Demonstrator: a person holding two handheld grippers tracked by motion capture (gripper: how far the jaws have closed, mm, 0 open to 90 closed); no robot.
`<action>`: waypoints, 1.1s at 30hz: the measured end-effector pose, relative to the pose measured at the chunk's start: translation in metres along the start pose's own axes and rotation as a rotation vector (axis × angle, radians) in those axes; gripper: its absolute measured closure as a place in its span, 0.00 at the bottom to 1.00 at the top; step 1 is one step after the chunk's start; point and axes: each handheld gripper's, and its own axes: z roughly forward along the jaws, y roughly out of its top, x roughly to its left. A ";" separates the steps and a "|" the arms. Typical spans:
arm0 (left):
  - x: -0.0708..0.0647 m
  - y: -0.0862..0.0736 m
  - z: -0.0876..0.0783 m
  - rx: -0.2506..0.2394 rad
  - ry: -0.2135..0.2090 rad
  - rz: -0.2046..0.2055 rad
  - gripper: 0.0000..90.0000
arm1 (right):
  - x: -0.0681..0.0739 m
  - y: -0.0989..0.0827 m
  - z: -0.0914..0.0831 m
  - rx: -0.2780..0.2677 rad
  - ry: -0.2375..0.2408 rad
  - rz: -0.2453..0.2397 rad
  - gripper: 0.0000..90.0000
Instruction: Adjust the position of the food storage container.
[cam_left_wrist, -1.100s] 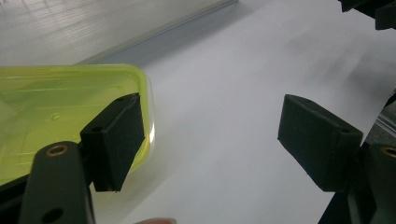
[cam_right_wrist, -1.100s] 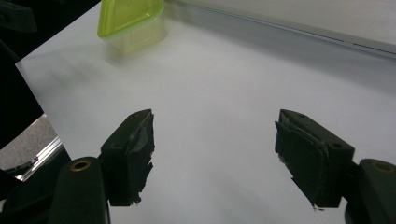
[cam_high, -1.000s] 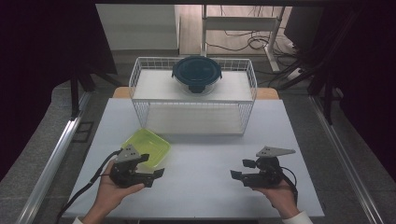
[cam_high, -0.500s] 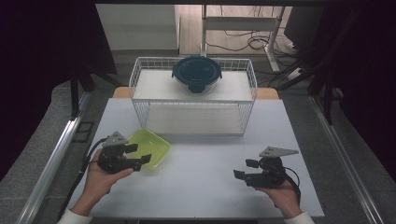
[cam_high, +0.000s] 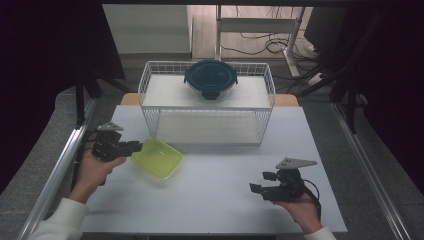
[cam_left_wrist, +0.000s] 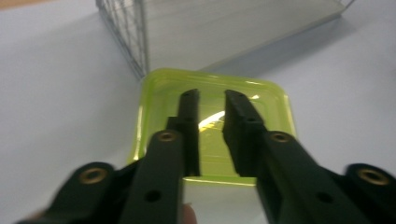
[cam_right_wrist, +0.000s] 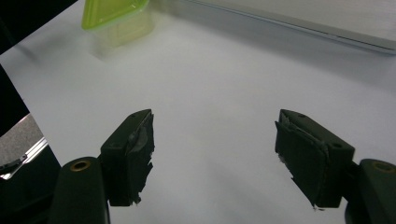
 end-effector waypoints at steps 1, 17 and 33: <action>0.005 0.001 0.003 0.010 -0.005 -0.011 0.94 | -0.001 0.000 0.000 0.002 0.000 0.001 0.31; 0.028 0.021 0.046 0.160 0.091 0.006 1.00 | -0.004 -0.003 0.004 0.019 -0.010 0.014 0.31; 0.043 0.014 0.068 0.270 0.178 0.072 1.00 | -0.002 -0.003 0.008 0.030 -0.002 0.016 0.31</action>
